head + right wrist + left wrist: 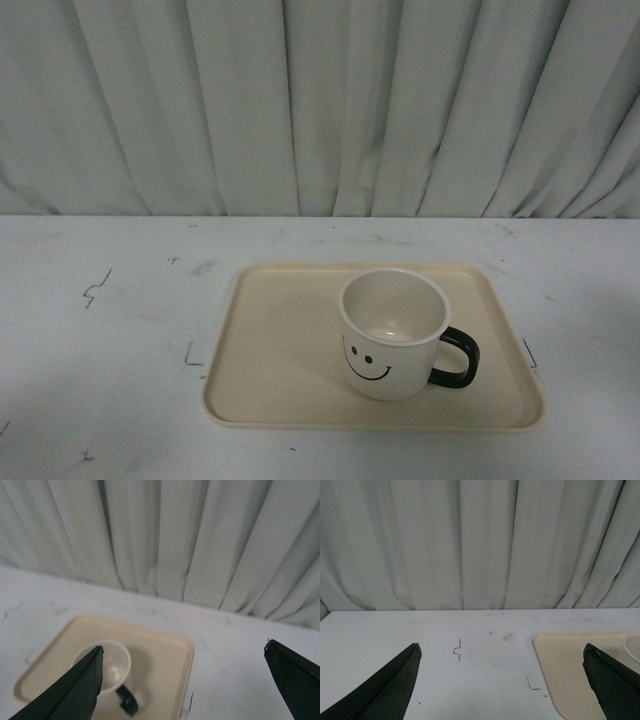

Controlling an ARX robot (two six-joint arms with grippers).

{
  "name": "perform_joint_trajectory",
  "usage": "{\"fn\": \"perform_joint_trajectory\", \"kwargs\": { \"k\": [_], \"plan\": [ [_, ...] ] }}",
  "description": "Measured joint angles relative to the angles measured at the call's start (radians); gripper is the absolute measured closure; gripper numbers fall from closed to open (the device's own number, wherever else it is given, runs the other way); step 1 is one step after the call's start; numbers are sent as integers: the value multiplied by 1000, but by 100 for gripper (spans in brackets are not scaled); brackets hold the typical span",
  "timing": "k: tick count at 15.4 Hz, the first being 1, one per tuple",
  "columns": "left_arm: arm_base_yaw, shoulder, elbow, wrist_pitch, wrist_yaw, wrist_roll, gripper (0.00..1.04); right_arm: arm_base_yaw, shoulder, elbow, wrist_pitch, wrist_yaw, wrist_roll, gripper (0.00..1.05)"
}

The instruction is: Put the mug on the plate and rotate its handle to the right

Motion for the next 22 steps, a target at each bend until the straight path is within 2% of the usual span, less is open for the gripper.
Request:
{"fn": "perform_joint_trajectory", "kwargs": {
  "k": [4, 6, 8, 11, 14, 22],
  "plan": [
    [0, 0, 0, 0, 0, 0, 7, -76, 390, 306, -365, -227, -148, 6],
    [0, 0, 0, 0, 0, 0, 7, -101, 508, 420, -505, -285, -219, 6],
    [0, 0, 0, 0, 0, 0, 7, -77, 615, 491, -566, -282, -257, 6],
    [0, 0, 0, 0, 0, 0, 7, 11, 725, 559, -551, -245, -291, 6],
    [0, 0, 0, 0, 0, 0, 7, 24, 832, 578, -491, -204, -290, 6],
    [0, 0, 0, 0, 0, 0, 7, 79, 984, 613, -305, -204, -196, 6]
  ]
}}
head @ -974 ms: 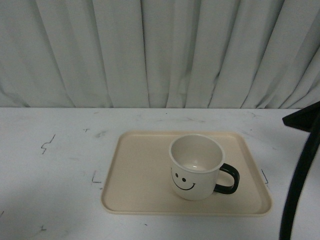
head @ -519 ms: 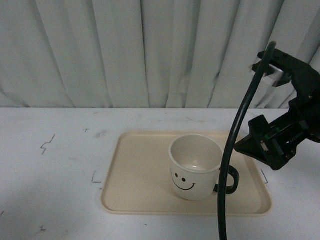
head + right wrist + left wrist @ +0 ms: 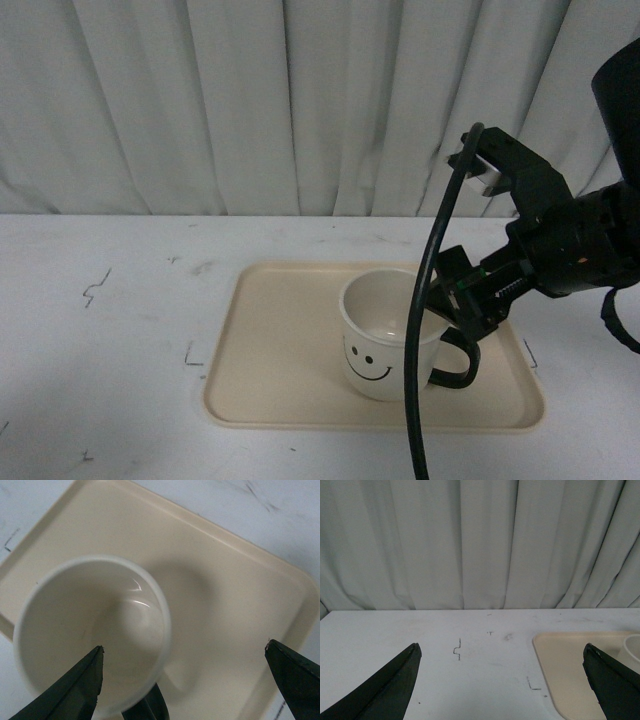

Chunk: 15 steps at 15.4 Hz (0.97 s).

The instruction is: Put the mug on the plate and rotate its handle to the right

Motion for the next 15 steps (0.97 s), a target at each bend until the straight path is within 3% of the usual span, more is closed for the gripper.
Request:
{"fn": "perform_joint_trajectory", "kwargs": {
  "k": [8, 15],
  "plan": [
    [0, 0, 0, 0, 0, 0, 7, 52, 134, 48, 97, 80, 88, 7],
    [0, 0, 0, 0, 0, 0, 7, 59, 148, 74, 42, 85, 74, 77]
  ]
}}
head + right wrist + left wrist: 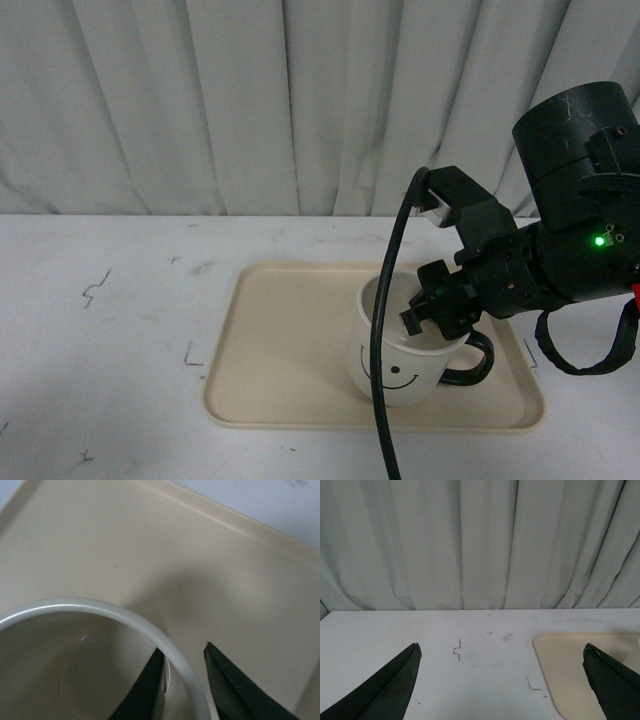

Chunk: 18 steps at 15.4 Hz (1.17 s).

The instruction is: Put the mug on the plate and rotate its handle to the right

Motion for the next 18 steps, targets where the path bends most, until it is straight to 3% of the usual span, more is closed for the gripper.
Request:
{"fn": "perform_joint_trajectory", "kwargs": {
  "k": [2, 3, 6, 9, 12, 18],
  "plan": [
    [0, 0, 0, 0, 0, 0, 7, -1, -1, 57, -78, 11, -60, 100],
    [0, 0, 0, 0, 0, 0, 7, -1, -1, 89, -111, 18, -82, 102],
    [0, 0, 0, 0, 0, 0, 7, 0, -2, 156, -245, 21, -213, 102],
    [0, 0, 0, 0, 0, 0, 7, 11, -3, 166, -220, 25, -343, 102],
    [0, 0, 0, 0, 0, 0, 7, 11, -7, 180, -254, -55, -503, 102],
    [0, 0, 0, 0, 0, 0, 7, 13, 59, 298, -500, -45, -721, 102]
  ]
}}
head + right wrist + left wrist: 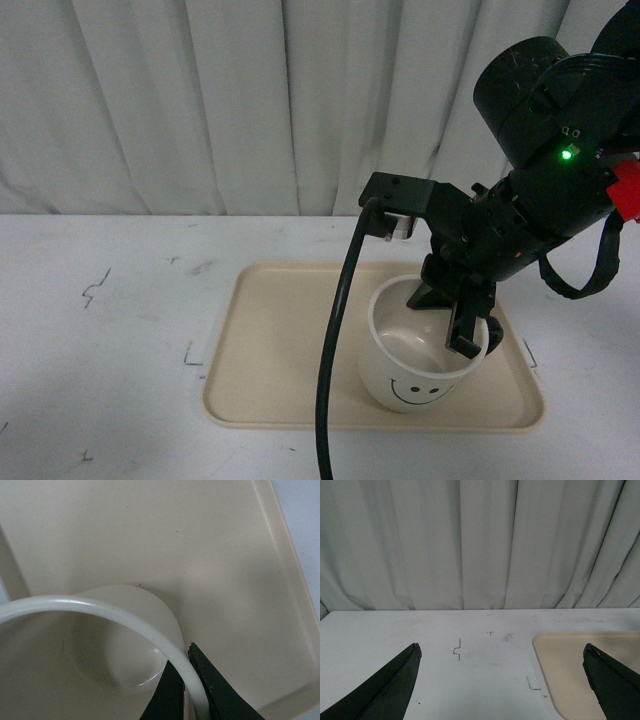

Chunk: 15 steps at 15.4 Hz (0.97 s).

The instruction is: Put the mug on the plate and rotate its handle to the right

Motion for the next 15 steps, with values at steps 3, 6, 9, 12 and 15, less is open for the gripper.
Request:
{"fn": "perform_joint_trajectory", "kwargs": {
  "k": [3, 6, 9, 12, 15],
  "plan": [
    [0, 0, 0, 0, 0, 0, 7, -3, 5, 8, 32, -8, -44, 90],
    [0, 0, 0, 0, 0, 0, 7, -83, -56, -70, 93, -92, -60, 55],
    [0, 0, 0, 0, 0, 0, 7, -248, -339, -264, 257, -288, -76, 21],
    [0, 0, 0, 0, 0, 0, 7, -330, -677, -603, 564, -325, -28, 7],
    [0, 0, 0, 0, 0, 0, 7, -318, -668, -636, 666, -284, 18, 8]
  ]
}}
